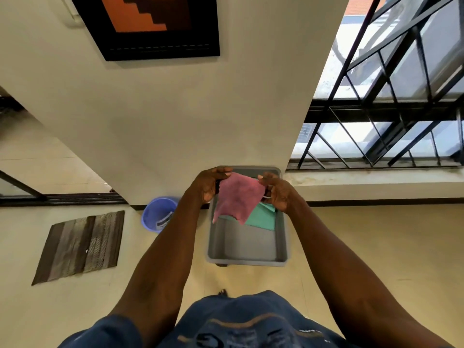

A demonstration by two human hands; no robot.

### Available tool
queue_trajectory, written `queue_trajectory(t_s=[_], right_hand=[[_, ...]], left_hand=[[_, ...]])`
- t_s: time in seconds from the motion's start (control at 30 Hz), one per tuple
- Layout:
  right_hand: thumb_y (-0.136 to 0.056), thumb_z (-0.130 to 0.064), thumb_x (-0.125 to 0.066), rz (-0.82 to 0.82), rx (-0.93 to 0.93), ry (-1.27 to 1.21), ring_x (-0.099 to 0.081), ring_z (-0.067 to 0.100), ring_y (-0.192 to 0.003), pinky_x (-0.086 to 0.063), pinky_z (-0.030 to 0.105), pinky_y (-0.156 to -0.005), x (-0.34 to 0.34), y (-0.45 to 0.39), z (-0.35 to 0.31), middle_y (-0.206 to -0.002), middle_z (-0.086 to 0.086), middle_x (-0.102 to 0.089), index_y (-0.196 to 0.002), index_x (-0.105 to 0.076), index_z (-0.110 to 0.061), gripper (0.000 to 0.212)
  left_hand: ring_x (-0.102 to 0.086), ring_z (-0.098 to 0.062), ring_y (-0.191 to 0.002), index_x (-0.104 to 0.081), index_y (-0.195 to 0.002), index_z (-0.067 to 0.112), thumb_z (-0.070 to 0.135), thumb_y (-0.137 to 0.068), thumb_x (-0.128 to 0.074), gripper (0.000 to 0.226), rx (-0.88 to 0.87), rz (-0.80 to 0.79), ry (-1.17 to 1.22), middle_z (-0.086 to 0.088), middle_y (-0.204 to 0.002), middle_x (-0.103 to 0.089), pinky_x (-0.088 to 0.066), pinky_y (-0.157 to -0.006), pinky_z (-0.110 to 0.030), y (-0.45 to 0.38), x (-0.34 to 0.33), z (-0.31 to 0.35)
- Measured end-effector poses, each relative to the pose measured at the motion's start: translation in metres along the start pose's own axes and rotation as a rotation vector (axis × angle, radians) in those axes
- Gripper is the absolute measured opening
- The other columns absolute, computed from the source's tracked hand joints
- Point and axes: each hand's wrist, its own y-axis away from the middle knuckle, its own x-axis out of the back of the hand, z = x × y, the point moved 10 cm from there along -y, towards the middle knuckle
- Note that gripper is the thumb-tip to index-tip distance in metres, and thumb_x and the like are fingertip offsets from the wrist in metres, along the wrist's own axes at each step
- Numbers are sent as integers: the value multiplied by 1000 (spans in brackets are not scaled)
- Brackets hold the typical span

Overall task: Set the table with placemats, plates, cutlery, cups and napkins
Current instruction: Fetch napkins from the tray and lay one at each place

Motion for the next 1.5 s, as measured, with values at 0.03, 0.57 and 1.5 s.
queue_trajectory(t_s=[0.03, 0.57, 1.5], right_hand=[[-86, -12, -70, 23, 39, -28, -61, 25, -91, -46, 47, -98, 2, -1, -4, -96, 9, -65, -125, -52, -18, 43], [-79, 4, -70, 264, 337, 424, -65, 21, -81, -56, 38, -83, 11, -5, -67, -85, 9, -71, -86, -70, -7, 13], [-93, -10, -63, 402, 366, 4, -68, 23, -97, -57, 38, -90, 15, 12, -93, -104, 9, -72, -101, -71, -16, 12]], left_hand=[[-61, -21, -85, -71, -103, 9, -3, -87, -64, 22, 2, 17, -13, -9, -95, -69, -53, -73, -27, -1, 5, 1], [-62, -16, -81, -73, -93, 10, -15, -69, -70, 35, -285, 279, -528, -1, -82, -69, -52, -75, -25, 2, 19, 57], [-63, -18, -86, -65, -113, 16, 17, -94, -61, 19, -100, -101, 44, -3, -102, -67, -53, -71, -29, 11, -41, 51]])
